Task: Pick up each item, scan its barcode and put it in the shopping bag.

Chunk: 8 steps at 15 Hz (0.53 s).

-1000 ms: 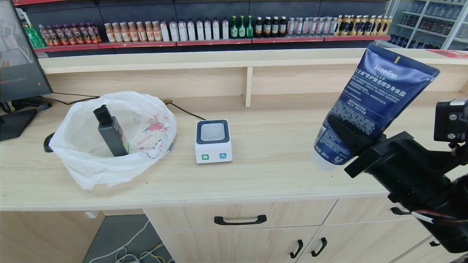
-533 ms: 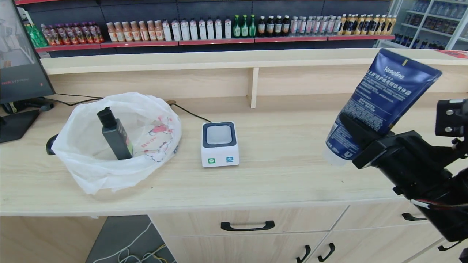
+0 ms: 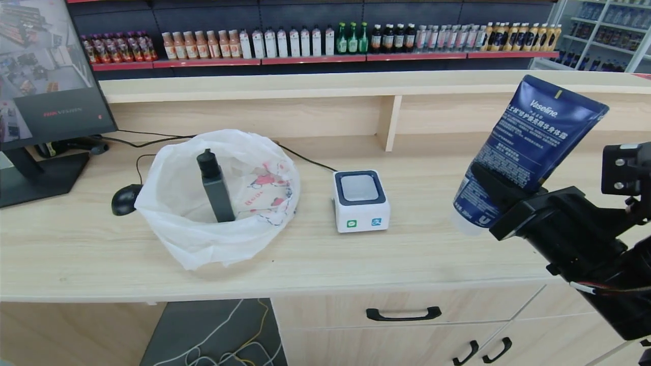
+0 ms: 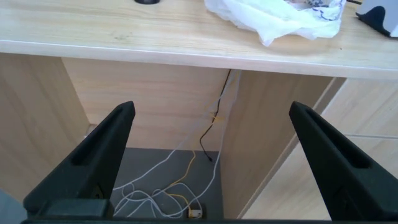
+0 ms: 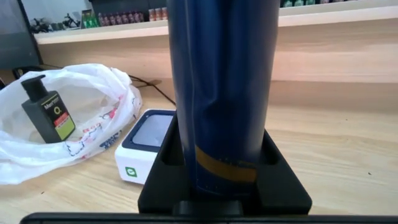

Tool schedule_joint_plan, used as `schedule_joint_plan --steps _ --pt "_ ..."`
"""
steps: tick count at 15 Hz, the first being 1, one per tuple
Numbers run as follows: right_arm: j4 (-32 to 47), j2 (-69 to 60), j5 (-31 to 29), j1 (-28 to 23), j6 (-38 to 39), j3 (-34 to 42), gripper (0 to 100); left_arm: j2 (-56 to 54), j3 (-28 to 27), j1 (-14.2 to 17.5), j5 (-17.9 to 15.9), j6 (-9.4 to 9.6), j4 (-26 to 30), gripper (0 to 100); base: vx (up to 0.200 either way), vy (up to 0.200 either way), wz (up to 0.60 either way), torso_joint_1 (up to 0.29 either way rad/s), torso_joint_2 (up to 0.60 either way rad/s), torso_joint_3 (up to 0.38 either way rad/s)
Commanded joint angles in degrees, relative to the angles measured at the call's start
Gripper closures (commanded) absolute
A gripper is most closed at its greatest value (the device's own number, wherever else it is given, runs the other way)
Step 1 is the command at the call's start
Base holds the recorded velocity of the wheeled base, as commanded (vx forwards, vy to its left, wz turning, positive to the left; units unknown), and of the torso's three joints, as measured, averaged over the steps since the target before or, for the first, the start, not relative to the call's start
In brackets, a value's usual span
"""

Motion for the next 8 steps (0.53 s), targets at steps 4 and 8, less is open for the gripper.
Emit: schedule_joint_plan --steps 4,8 --pt "-0.1 -0.6 0.0 -1.7 0.0 0.3 100 0.0 0.0 0.0 0.0 -0.10 0.0 0 0.000 0.200 0.00 0.001 0.00 0.004" --pt "-0.1 -1.1 0.1 -1.8 0.0 0.2 100 0.0 0.0 0.0 0.0 0.25 0.0 0 0.000 0.150 0.00 0.001 0.00 0.003"
